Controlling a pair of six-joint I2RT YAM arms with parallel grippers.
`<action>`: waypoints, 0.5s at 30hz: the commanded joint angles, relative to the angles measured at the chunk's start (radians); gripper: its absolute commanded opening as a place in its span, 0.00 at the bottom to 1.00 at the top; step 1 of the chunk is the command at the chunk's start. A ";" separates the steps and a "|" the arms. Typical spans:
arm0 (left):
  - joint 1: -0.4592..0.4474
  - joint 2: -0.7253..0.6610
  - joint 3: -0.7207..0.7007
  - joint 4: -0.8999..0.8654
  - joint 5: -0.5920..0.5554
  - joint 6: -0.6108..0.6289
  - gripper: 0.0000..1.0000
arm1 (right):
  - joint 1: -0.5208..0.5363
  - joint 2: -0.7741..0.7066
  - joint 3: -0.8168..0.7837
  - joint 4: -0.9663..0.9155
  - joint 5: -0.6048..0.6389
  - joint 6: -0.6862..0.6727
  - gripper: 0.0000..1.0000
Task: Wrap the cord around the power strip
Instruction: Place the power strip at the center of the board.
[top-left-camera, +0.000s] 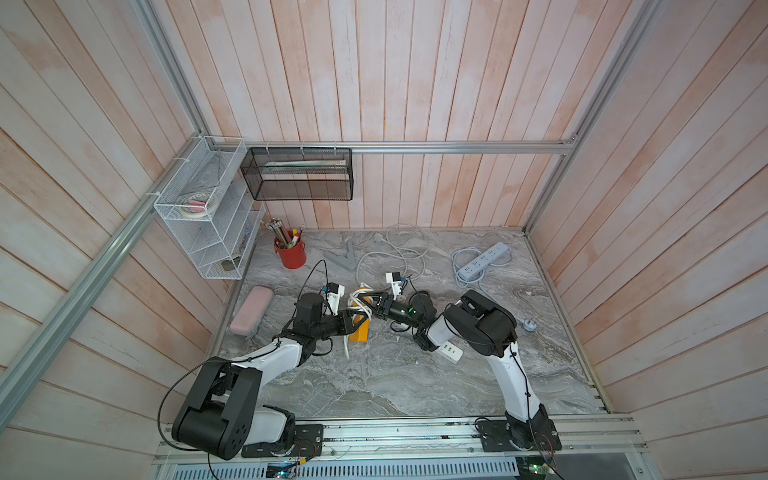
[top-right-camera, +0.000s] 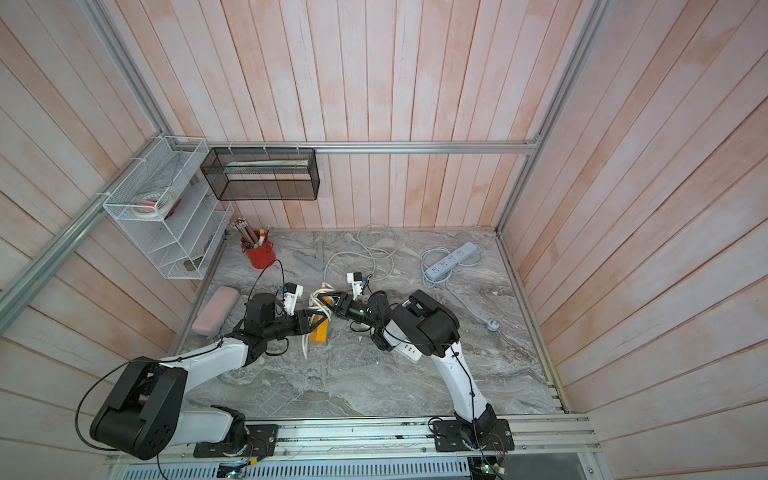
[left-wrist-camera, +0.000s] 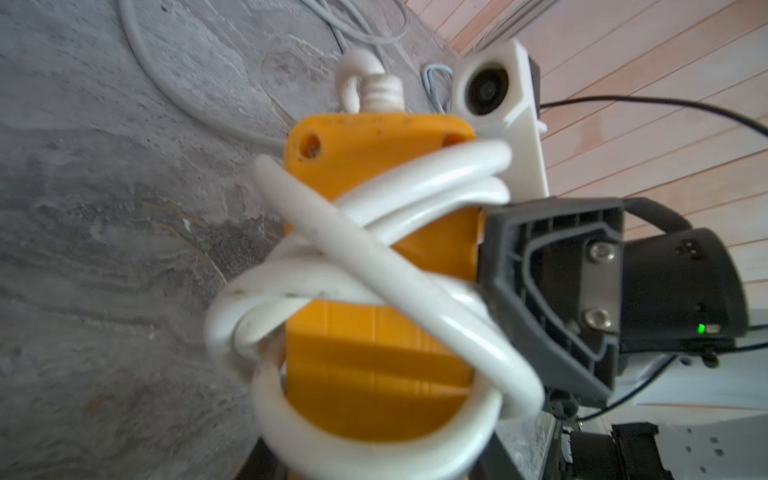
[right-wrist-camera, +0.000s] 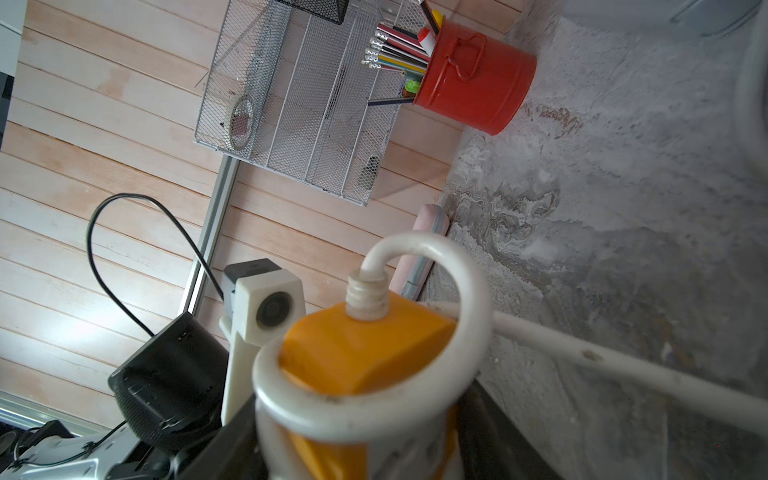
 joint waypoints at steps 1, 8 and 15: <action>0.002 -0.024 0.001 0.013 -0.083 0.005 0.11 | -0.005 -0.079 -0.039 0.093 -0.004 0.004 0.57; 0.003 -0.121 -0.053 0.043 -0.163 0.017 0.01 | -0.112 -0.340 -0.236 -0.275 0.054 -0.164 0.73; -0.001 -0.167 -0.053 -0.019 -0.274 0.036 0.00 | -0.195 -0.588 -0.147 -1.137 0.174 -0.562 0.74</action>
